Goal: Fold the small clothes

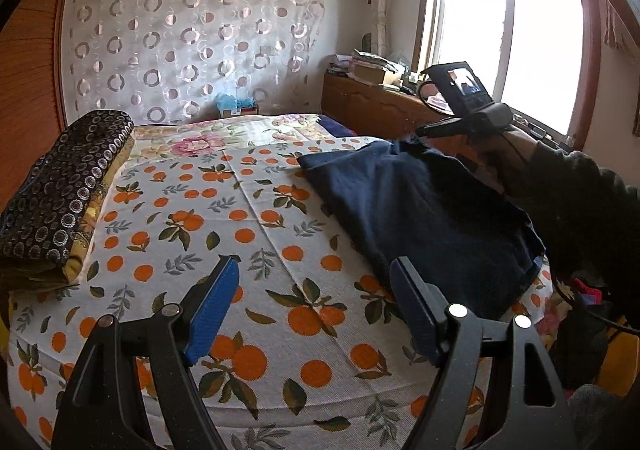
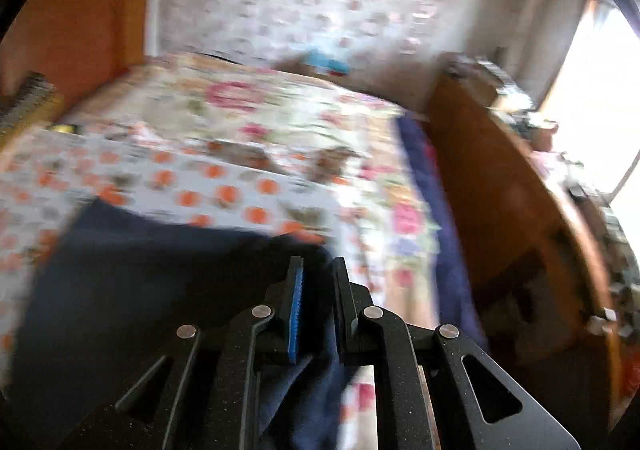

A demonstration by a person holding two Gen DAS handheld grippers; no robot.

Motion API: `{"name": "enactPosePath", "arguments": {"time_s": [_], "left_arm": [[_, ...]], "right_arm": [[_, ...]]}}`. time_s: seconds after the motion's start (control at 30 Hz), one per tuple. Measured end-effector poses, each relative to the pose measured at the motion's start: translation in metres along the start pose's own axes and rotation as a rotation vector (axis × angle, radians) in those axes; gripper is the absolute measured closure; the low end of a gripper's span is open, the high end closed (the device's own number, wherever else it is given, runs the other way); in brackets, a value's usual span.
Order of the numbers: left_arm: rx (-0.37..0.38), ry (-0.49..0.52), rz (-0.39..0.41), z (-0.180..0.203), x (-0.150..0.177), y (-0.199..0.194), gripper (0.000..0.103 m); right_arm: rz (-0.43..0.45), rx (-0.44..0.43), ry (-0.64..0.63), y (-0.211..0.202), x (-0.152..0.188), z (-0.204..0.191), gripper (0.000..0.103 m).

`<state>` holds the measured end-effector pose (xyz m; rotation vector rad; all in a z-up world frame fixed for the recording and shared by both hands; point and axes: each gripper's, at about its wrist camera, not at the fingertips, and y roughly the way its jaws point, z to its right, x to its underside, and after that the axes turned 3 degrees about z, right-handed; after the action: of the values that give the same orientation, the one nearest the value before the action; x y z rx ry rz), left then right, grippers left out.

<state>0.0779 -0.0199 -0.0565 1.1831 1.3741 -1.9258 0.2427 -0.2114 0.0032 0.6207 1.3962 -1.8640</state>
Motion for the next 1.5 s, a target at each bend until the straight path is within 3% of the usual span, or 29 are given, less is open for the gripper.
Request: {"name": "enactPosePath", "arguments": {"time_s": [0.13, 0.3, 0.37, 0.43, 0.5, 0.57, 0.6, 0.73, 0.87, 0.93, 1.07, 1.23, 1.33, 1.5], "left_arm": [[0.006, 0.000, -0.006, 0.003, 0.001, 0.000, 0.024], [0.017, 0.009, -0.013, 0.009, 0.002, 0.004, 0.024], [0.022, 0.014, -0.018, 0.011, 0.001, 0.005, 0.024], [0.023, 0.020, -0.022, 0.013, 0.001, 0.006, 0.024], [0.024, 0.025, -0.027, 0.014, 0.002, 0.007, 0.024], [0.022, 0.027, -0.029, 0.015, 0.002, 0.007, 0.024], [0.022, 0.027, -0.031, 0.015, 0.003, 0.007, 0.024], [0.029, 0.029, -0.036, 0.018, 0.005, 0.009, 0.024], [0.034, 0.036, -0.041, 0.020, 0.005, 0.011, 0.024], [0.035, 0.039, -0.041, 0.021, 0.006, 0.011, 0.024], [0.036, 0.040, -0.044, 0.022, 0.006, 0.011, 0.024], [0.041, 0.044, -0.046, 0.026, 0.007, 0.012, 0.024], [0.047, 0.049, -0.049, 0.030, 0.007, 0.012, 0.024], [0.062, 0.062, -0.059, 0.039, 0.008, 0.016, 0.024]], "right_arm": [[0.023, -0.024, 0.087, -0.005, -0.006, 0.008, 0.083], [0.010, -0.164, 0.094, -0.011, 0.002, 0.006, 0.083], [-0.023, -0.212, 0.081, -0.002, 0.007, -0.002, 0.079], [-0.038, -0.190, 0.053, 0.008, 0.009, -0.010, 0.062], [-0.059, -0.199, 0.049, 0.021, 0.005, -0.016, 0.062], [-0.063, -0.195, 0.036, 0.030, 0.003, -0.021, 0.068], [-0.071, -0.200, 0.018, 0.035, 0.003, -0.023, 0.099], [-0.050, -0.186, 0.028, 0.031, 0.000, -0.004, 0.099], [-0.030, -0.085, 0.140, 0.030, 0.004, 0.029, 0.099], [-0.008, -0.018, 0.136, 0.028, 0.005, 0.037, 0.099], [-0.028, -0.019, 0.172, 0.026, 0.009, 0.051, 0.099], [0.031, -0.077, 0.120, -0.017, 0.033, 0.042, 0.088], [0.063, -0.114, 0.099, -0.043, 0.066, 0.030, 0.056], [0.079, -0.201, 0.088, -0.092, 0.130, 0.027, 0.056]]}}
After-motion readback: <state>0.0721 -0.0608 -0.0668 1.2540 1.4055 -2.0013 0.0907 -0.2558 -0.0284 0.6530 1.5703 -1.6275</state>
